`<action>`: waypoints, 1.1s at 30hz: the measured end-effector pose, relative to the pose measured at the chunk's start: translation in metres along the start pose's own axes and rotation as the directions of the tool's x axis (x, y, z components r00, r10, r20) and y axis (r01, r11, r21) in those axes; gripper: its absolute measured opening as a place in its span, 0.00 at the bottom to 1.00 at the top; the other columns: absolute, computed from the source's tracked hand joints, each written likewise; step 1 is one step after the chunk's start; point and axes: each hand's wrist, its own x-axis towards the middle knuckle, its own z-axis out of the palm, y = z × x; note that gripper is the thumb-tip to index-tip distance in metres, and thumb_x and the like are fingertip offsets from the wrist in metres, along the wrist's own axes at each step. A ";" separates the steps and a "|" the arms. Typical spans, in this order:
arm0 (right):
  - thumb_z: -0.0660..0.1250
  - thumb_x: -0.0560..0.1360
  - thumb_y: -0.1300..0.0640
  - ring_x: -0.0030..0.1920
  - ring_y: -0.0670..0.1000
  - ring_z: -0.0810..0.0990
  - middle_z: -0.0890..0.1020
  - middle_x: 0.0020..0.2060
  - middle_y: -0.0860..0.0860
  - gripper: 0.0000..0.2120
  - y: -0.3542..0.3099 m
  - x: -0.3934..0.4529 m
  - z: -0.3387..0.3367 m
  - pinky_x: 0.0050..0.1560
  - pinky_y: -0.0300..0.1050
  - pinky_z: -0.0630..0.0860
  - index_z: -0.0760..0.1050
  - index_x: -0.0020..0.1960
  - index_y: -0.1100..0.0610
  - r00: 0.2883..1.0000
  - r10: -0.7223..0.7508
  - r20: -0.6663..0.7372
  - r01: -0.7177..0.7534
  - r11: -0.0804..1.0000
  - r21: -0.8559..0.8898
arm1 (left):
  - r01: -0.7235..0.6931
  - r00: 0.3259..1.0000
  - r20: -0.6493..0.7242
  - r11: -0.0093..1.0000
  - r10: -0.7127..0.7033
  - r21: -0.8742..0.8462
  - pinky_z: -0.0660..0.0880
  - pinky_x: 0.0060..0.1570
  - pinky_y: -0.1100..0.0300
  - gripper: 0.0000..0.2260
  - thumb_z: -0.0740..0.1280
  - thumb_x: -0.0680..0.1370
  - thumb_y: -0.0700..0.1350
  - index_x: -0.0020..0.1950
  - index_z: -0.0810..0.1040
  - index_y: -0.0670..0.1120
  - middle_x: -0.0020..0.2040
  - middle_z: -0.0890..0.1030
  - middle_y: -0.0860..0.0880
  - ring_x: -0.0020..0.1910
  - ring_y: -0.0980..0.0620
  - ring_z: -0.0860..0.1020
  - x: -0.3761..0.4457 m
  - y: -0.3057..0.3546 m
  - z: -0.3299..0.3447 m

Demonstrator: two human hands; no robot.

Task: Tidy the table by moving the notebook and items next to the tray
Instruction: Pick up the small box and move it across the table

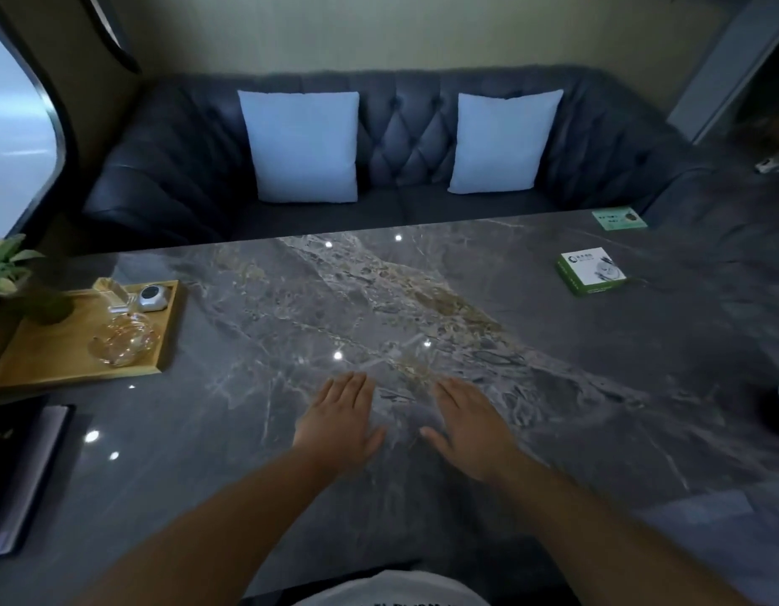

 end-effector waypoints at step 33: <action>0.56 0.77 0.39 0.76 0.53 0.50 0.56 0.76 0.56 0.36 0.271 -0.016 -0.035 0.74 0.47 0.44 0.51 0.76 0.59 0.953 0.302 -0.030 -0.299 0.951 0.081 | -0.220 0.975 -0.008 0.974 0.220 -0.056 0.57 0.72 0.46 0.34 0.50 0.76 0.62 0.73 0.62 0.39 0.72 0.67 0.40 0.72 0.42 0.63 0.217 0.173 0.016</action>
